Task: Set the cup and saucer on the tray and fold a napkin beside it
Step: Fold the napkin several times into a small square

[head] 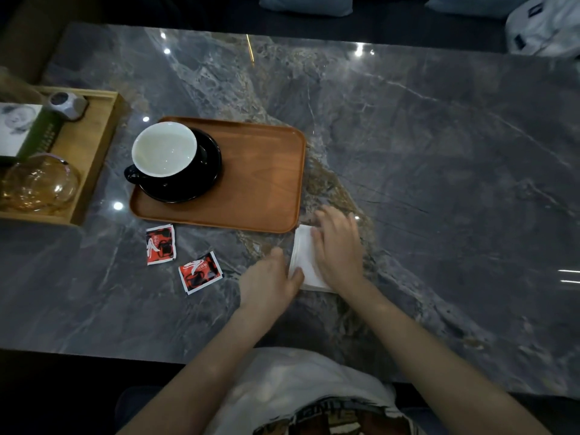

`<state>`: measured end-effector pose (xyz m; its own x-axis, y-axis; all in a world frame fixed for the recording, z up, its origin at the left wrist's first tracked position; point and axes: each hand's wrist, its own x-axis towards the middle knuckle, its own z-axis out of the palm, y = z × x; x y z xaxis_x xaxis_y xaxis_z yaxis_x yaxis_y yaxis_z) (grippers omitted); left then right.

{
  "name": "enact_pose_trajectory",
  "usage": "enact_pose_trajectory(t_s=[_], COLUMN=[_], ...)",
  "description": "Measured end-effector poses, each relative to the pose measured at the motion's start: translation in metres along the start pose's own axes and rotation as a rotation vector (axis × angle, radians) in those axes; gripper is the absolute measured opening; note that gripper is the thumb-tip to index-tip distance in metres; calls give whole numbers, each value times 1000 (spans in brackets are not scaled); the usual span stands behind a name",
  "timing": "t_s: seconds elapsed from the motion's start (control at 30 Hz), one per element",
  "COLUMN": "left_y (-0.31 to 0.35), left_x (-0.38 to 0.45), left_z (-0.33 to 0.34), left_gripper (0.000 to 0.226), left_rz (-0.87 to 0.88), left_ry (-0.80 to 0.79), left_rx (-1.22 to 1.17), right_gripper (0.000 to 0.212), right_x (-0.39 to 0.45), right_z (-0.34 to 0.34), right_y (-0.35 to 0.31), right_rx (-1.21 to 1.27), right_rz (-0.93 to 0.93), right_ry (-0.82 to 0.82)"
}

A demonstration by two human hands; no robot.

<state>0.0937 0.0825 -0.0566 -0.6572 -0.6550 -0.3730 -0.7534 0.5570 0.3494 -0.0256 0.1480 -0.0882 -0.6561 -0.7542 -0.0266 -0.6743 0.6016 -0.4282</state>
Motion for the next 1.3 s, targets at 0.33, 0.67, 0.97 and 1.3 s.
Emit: enact_pose_trajectory(t_s=[0.33,0.67,0.97,1.3], left_y=[12,6,-3,-19], left_x=[25,30,23,22], left_z=[44,50,43,49], left_gripper=[57,58,61,60], left_rz=[555,571,600,579], left_ry=[102,99,159,89], left_rx=[390,299,197,183], right_gripper=[59,67,61,79], right_x=[-51,-45,-88,-95], right_z=[2,4,-4,-3], right_y=[24,29,25,32], right_rx=[-230,-277,-333,-151], right_rz=[137,114,57,45], right_ry=[-78,-158,-148,-245])
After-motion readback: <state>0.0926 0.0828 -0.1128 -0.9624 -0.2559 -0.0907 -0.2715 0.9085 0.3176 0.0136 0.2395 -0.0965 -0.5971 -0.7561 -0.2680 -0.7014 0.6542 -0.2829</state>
